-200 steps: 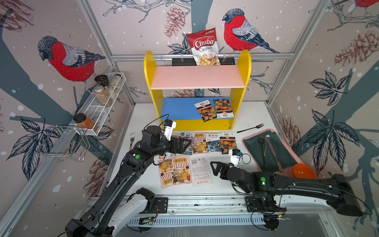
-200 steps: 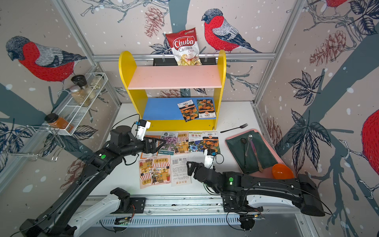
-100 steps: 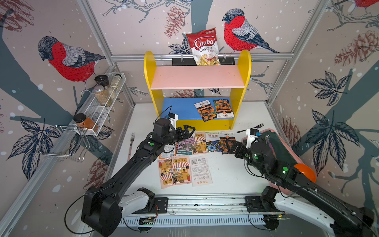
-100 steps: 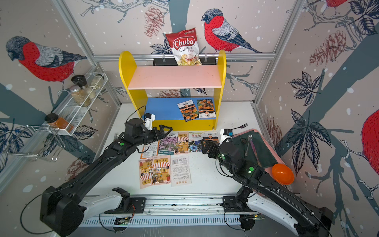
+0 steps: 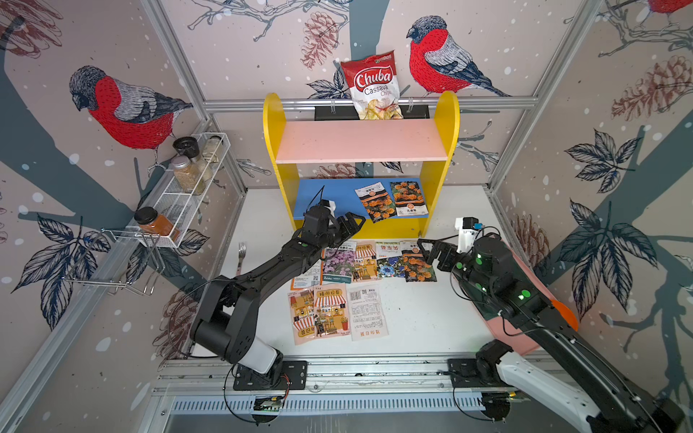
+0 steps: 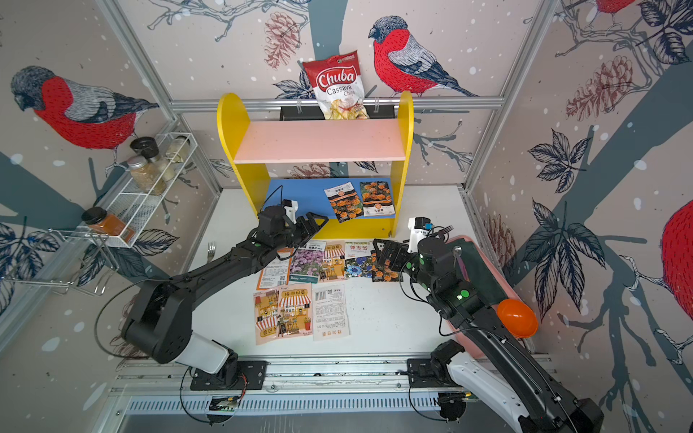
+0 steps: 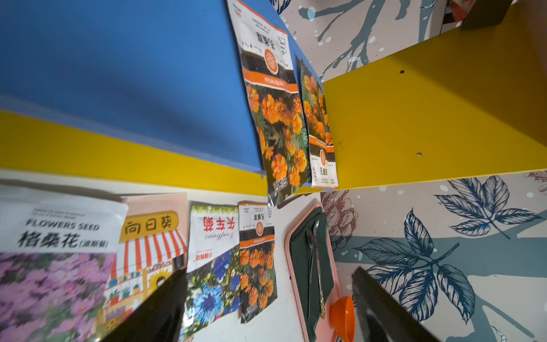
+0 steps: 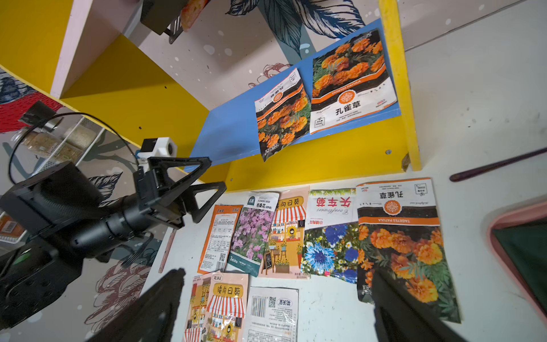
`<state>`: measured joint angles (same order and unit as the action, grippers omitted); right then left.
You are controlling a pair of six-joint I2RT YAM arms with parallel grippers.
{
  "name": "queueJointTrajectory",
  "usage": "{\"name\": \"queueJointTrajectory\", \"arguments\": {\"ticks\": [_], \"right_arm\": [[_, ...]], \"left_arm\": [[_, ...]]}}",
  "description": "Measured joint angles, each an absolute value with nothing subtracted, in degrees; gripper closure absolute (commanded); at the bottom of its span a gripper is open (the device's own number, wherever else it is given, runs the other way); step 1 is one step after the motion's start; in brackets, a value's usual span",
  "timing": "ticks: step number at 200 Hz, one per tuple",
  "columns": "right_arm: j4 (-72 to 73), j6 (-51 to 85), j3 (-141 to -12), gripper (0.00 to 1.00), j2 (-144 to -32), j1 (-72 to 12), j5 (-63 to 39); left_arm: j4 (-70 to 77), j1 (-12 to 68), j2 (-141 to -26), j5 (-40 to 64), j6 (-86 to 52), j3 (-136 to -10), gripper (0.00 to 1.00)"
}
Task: Take the seed bag off the shelf
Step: Pick up the seed packet from the shelf.
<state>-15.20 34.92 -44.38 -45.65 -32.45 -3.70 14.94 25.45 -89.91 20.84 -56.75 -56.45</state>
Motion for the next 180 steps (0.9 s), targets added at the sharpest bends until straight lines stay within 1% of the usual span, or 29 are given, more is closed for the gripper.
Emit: {"name": "queueJointTrajectory", "arguments": {"ticks": [39,65,85,102,149,180], "right_arm": [[-13.8,34.4,-43.9,0.0,-45.6,-31.3,-6.0],[-13.7,34.4,-43.8,0.0,-45.6,-30.9,-6.4],[-13.8,34.3,-43.8,0.0,-45.6,-30.6,-6.7],[-13.5,34.3,-43.7,0.0,-45.6,-30.3,-7.0],[-13.5,34.3,-43.1,0.0,-45.0,-30.0,-7.4],[-13.5,34.3,-42.9,0.0,-44.2,-29.9,-7.4]], "left_arm": [[21.0,25.5,-98.8,22.2,-58.7,-62.1,0.21],[22.4,25.9,-102.3,22.6,-60.3,-64.2,0.25],[23.0,26.5,-103.9,22.7,-61.4,-65.6,0.27],[23.6,27.2,-104.8,22.7,-61.6,-66.5,0.31],[24.1,28.1,-107.4,22.9,-63.2,-67.8,0.36],[24.3,28.3,-108.3,22.9,-64.3,-67.8,0.43]]}}
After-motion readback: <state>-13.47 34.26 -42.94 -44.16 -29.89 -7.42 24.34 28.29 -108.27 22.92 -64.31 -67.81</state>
